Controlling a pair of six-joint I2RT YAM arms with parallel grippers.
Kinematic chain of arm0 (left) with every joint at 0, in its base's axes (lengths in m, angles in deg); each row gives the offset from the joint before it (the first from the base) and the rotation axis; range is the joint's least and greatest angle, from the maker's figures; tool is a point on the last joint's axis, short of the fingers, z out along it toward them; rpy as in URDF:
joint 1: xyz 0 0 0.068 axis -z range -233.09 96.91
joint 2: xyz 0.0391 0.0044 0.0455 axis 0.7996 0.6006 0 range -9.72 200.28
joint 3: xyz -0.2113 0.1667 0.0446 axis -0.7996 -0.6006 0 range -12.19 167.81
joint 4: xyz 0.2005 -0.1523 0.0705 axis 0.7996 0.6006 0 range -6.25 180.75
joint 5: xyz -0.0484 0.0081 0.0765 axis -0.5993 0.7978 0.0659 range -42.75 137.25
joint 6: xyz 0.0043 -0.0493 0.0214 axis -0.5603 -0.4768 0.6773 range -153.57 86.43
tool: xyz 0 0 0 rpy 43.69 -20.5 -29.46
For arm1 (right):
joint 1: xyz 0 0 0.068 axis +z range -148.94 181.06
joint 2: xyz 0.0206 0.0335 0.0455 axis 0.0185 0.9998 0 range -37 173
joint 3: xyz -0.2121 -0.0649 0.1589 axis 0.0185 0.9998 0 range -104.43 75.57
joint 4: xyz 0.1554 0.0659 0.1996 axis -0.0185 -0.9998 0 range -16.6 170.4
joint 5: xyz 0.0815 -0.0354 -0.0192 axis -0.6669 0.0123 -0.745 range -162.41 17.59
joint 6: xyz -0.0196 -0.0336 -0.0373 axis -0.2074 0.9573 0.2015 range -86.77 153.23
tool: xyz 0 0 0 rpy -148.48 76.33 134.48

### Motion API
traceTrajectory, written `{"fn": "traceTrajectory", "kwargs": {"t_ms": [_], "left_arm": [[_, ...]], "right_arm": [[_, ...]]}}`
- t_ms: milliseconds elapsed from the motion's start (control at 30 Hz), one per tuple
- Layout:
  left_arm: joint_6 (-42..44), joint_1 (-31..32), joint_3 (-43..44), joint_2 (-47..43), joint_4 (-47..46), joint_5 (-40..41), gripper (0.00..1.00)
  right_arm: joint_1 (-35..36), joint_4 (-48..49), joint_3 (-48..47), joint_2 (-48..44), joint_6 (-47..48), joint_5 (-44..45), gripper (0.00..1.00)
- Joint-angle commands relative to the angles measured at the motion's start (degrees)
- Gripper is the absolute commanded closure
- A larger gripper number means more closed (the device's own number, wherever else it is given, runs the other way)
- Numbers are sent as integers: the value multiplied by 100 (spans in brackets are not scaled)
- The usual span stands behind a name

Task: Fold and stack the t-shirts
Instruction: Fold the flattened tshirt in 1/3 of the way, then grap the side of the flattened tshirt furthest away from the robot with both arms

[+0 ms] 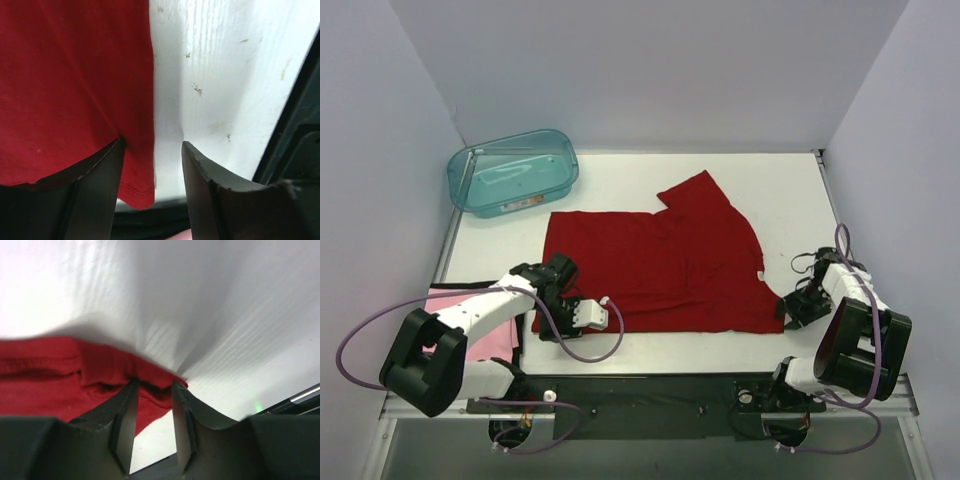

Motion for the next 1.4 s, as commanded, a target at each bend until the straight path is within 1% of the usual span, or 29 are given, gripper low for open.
{"fn": "traceTrajectory", "kwargs": {"t_ms": [0, 33, 100, 133, 167, 200, 267, 333, 433, 533, 600, 667, 700, 733, 767, 800, 833, 900, 933, 967, 1000, 1067, 1100, 1133, 1167, 1200, 1300, 1333, 1367], "left_arm": [[171, -14, -473, -117, -960, 649, 42], [127, -14, -544, -100, -1196, 694, 44], [161, -14, -641, -73, -1320, 791, 55], [170, -14, -676, -73, -1321, 722, 65], [153, -14, -676, -117, -1260, 669, 71], [144, -5, -624, -126, -1207, 494, 85], [92, 47, -493, -152, -926, 222, 100], [56, 144, -352, -179, -549, -42, 100], [231, 415, -255, -301, 153, -500, 100], [13, 654, -228, -293, 191, -659, 100], [-5, 689, -167, -249, 208, -598, 95], [65, 637, -123, -206, 191, -283, 85], [135, 584, -62, -205, 234, -55, 70], [231, 558, -18, -170, 383, 43, 60], [276, 514, 166, -144, 497, 157, 47], [424, 496, 263, -92, 864, 176, 36], [452, 452, 595, -65, 1094, 176, 25], [478, 304, 1183, 58, 1569, 97, 22], [443, 76, 1387, 180, 1736, 36, 22], [382, -57, 1885, 234, 1720, -130, 22], [86, -458, 2177, 426, 1546, -219, 20], [-554, -1073, 2977, 899, 1308, -588, 17], [-768, -1277, 3511, 1111, 1272, -763, 17], [-1153, -1575, 3873, 1635, 1324, -852, 18], [-1461, -1735, 4485, 1936, 1394, -983, 23], [-1603, -1989, 5022, 2383, 1473, -1045, 27], [-2069, -2360, 5607, 3089, 1229, -1344, 31], [-2105, -2474, 5712, 3178, 975, -1284, 31], [-2132, -2492, 5748, 3335, 869, -1213, 31]], "right_arm": [[-461, 55, 205, 204, -61, -86, 77], [-532, 81, 205, 231, 9, -86, 86], [-602, 90, 179, 336, 114, -77, 95], [-629, 90, 135, 380, 141, -103, 97], [-655, 99, 118, 415, 211, -121, 100], [-655, 99, 91, 433, 220, -130, 100], [-734, 99, 82, 398, 264, -156, 100], [-970, 72, 135, 276, 299, -156, 100], [-1681, 72, 310, 21, 439, -235, 100], [-2035, 3, 276, -85, 659, -393, 100], [-2132, -59, 197, -77, 756, -464, 100], [-2132, -112, 109, -85, 774, -508, 100], [-2132, -138, 56, -94, 757, -491, 98], [-2141, -191, 21, -129, 739, -482, 84], [-2149, -217, -75, -138, 730, -464, 77], [-2132, -270, -137, -199, 756, -473, 65], [-2088, -288, -329, -321, 774, -455, 62], [-1747, -341, -802, -489, 844, -133, 57], [-1275, -332, -1249, -524, 931, 18, 54], [-1027, -332, -1480, -533, 1002, 411, 53], [-433, -271, -1978, -481, 1150, 545, 51], [307, -87, -2725, -174, 1449, 679, 50], [503, 45, -3052, 210, 1546, 574, 50], [827, 72, -3621, 448, 1756, 425, 50], [943, 55, -4001, 1008, 1845, 232, 49], [1197, 37, -4709, 1300, 2046, 117, 49], [1672, -199, -6154, 2871, 2548, -200, 48], [1717, -252, -6950, 3259, 2610, -418, 48], [1813, -444, -7349, 3977, 2733, -533, 42]]}}
